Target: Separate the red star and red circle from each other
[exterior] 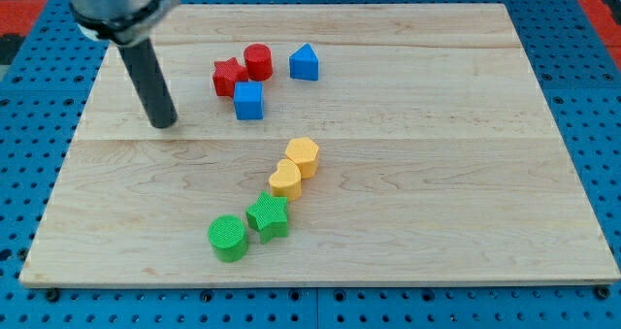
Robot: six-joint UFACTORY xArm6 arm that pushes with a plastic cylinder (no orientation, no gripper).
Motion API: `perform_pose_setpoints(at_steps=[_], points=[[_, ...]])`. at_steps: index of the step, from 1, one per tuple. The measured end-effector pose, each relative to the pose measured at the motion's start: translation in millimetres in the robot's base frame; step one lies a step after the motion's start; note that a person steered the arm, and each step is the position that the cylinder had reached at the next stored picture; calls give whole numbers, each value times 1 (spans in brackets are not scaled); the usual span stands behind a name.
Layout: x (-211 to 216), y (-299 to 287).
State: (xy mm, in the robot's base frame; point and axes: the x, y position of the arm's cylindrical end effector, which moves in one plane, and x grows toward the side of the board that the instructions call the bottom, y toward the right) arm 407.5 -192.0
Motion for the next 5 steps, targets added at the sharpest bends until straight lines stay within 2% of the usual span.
perform_pose_setpoints(at_steps=[3,4,5], points=[[-55,2],[-70,38],[-74,122]])
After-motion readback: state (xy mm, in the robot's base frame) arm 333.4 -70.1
